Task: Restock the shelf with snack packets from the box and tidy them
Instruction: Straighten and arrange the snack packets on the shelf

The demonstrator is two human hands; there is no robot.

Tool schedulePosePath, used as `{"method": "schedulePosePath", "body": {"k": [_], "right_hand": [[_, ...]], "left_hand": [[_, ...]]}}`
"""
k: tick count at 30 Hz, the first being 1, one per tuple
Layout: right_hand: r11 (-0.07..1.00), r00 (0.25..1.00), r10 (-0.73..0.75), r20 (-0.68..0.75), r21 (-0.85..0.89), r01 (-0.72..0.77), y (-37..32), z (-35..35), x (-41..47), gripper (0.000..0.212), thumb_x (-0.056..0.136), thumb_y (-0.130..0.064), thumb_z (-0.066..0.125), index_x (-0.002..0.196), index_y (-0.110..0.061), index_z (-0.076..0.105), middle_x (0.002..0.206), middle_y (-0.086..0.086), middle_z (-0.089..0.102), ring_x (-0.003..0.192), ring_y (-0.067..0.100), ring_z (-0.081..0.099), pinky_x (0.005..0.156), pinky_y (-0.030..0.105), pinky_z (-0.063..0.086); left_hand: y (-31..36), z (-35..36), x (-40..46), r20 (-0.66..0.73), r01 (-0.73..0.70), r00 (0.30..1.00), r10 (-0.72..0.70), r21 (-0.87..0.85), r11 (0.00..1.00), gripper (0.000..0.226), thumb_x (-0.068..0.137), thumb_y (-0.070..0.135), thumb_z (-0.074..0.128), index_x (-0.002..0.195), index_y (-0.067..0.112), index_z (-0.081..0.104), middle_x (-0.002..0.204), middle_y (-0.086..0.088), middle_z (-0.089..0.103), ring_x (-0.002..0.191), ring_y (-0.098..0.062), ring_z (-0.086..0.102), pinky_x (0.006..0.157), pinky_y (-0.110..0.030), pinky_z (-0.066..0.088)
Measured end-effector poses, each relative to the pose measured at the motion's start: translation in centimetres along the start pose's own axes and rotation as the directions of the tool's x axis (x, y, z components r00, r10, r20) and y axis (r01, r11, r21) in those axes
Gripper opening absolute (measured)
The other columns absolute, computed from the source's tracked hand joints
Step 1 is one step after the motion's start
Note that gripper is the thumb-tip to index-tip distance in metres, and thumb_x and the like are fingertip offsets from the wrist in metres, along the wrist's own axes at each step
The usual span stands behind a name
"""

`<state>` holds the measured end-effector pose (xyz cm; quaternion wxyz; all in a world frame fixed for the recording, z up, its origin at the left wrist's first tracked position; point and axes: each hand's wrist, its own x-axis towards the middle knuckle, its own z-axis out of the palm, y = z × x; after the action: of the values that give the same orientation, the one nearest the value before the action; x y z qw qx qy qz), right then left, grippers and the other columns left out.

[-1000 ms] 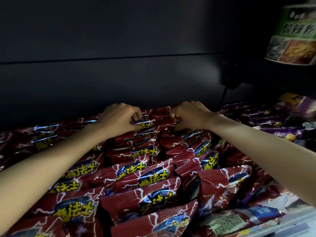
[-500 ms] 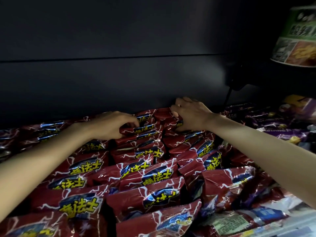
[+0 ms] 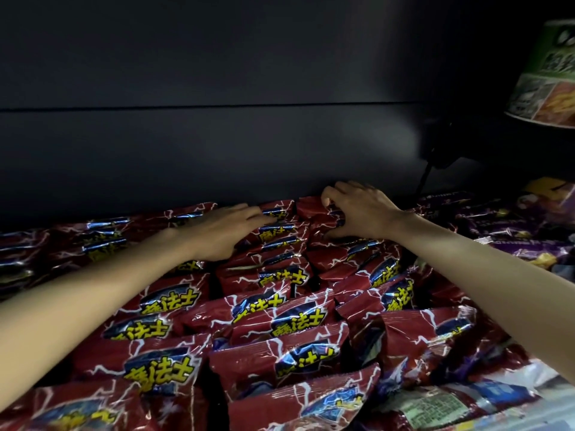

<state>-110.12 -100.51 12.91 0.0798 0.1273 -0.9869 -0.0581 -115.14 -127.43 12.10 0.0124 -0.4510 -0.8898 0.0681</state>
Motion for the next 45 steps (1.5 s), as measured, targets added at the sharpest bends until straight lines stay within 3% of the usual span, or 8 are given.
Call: {"method": "schedulePosePath", "body": {"k": [5, 10, 14, 21, 26, 30, 38, 45], "right_hand": [[0.995, 0.998, -0.06, -0.002, 0.076, 0.06, 0.3, -1.2, -0.2, 0.061, 0.074, -0.058, 0.069, 0.121, -0.026, 0.05, 0.116, -0.005, 0.054, 0.11, 0.015, 0.049, 0.095, 0.031, 0.037], [0.976, 0.958, -0.136, -0.251, 0.132, 0.173, -0.4, -2.4, -0.8, 0.036, 0.087, -0.033, 0.065, 0.12, -0.021, 0.058, 0.116, -0.001, 0.06, 0.111, 0.02, 0.053, 0.097, 0.038, 0.038], [0.97, 0.922, -0.099, -0.375, 0.169, 0.173, -1.0, -4.3, -1.4, 0.021, 0.088, -0.017, 0.064, 0.108, -0.02, 0.065, 0.103, -0.004, 0.067, 0.099, 0.017, 0.059, 0.089, 0.032, 0.041], [0.963, 0.977, -0.17, -0.131, 0.188, 0.193, -7.5, -7.2, -0.2, 0.016, 0.094, -0.029, 0.053, 0.101, -0.026, 0.067, 0.085, -0.014, 0.065, 0.077, 0.006, 0.063, 0.073, 0.026, 0.048], [0.916, 0.916, -0.396, 0.058, 0.089, 0.391, -16.5, -8.8, 2.6, 0.016, 0.093, -0.039, 0.051, 0.104, -0.034, 0.062, 0.094, -0.018, 0.066, 0.084, 0.005, 0.061, 0.072, 0.026, 0.047], [0.857, 0.856, -0.513, 0.064, 0.096, 0.506, -23.7, -9.8, 5.1, 0.017, 0.093, -0.039, 0.05, 0.107, -0.036, 0.059, 0.096, -0.02, 0.062, 0.088, 0.004, 0.059, 0.071, 0.025, 0.044], [0.816, 0.831, -0.526, -0.18, 0.17, 0.553, -35.3, -8.4, 11.1, 0.03, 0.095, -0.03, 0.05, 0.125, -0.029, 0.053, 0.125, -0.007, 0.059, 0.115, 0.015, 0.053, 0.097, 0.041, 0.045], [0.829, 0.852, -0.502, -0.146, 0.199, 0.523, -42.1, -5.9, 16.1, 0.027, 0.094, -0.024, 0.051, 0.12, -0.023, 0.059, 0.112, -0.007, 0.066, 0.102, 0.015, 0.062, 0.091, 0.034, 0.048]], "left_hand": [[-1.1, -0.1, -0.6, -0.039, -0.02, 0.999, 0.012, -0.202, 0.979, 0.078, 0.086, 0.012, 0.065, 0.147, 0.037, 0.023, 0.139, 0.013, 0.036, 0.123, -0.001, 0.034, 0.103, -0.016, 0.029], [-1.9, -1.4, -2.8, -0.288, -0.076, 0.958, -0.017, -0.308, 0.948, 0.042, 0.093, 0.024, 0.057, 0.133, 0.035, 0.049, 0.132, 0.018, 0.046, 0.121, 0.0, 0.042, 0.105, -0.024, 0.034], [-2.3, -2.9, -5.1, -0.456, -0.064, 0.89, -0.005, -0.137, 0.989, 0.027, 0.097, 0.028, 0.048, 0.121, 0.028, 0.061, 0.117, 0.012, 0.061, 0.11, -0.006, 0.055, 0.092, -0.028, 0.046], [-2.9, -4.9, -12.0, -0.625, -0.094, 0.751, 0.216, 0.223, 0.97, 0.018, 0.091, 0.02, 0.056, 0.086, 0.018, 0.073, 0.067, 0.008, 0.069, 0.059, -0.011, 0.065, 0.055, -0.027, 0.053], [-6.1, -5.5, -20.5, -0.364, 0.228, 0.91, -0.2, 0.035, 0.973, 0.023, 0.095, 0.038, 0.045, 0.104, 0.036, 0.066, 0.095, 0.017, 0.069, 0.084, -0.009, 0.065, 0.067, -0.03, 0.052], [-10.5, -4.0, -28.3, -0.271, 0.424, 0.86, -0.432, -0.089, 0.901, 0.019, 0.093, 0.038, 0.052, 0.107, 0.042, 0.064, 0.11, 0.022, 0.062, 0.102, -0.004, 0.058, 0.086, -0.032, 0.049], [-19.4, 0.8, -38.0, -0.291, 0.51, 0.752, -0.591, -0.311, 0.802, 0.027, 0.091, 0.024, 0.06, 0.112, 0.042, 0.057, 0.113, 0.016, 0.058, 0.104, -0.008, 0.057, 0.091, -0.037, 0.048], [-25.0, 2.8, -39.8, -0.062, 0.514, 0.836, -0.545, -0.256, 0.819, 0.027, 0.089, 0.027, 0.064, 0.115, 0.03, 0.062, 0.115, 0.011, 0.057, 0.102, -0.005, 0.056, 0.093, -0.031, 0.045]]}}
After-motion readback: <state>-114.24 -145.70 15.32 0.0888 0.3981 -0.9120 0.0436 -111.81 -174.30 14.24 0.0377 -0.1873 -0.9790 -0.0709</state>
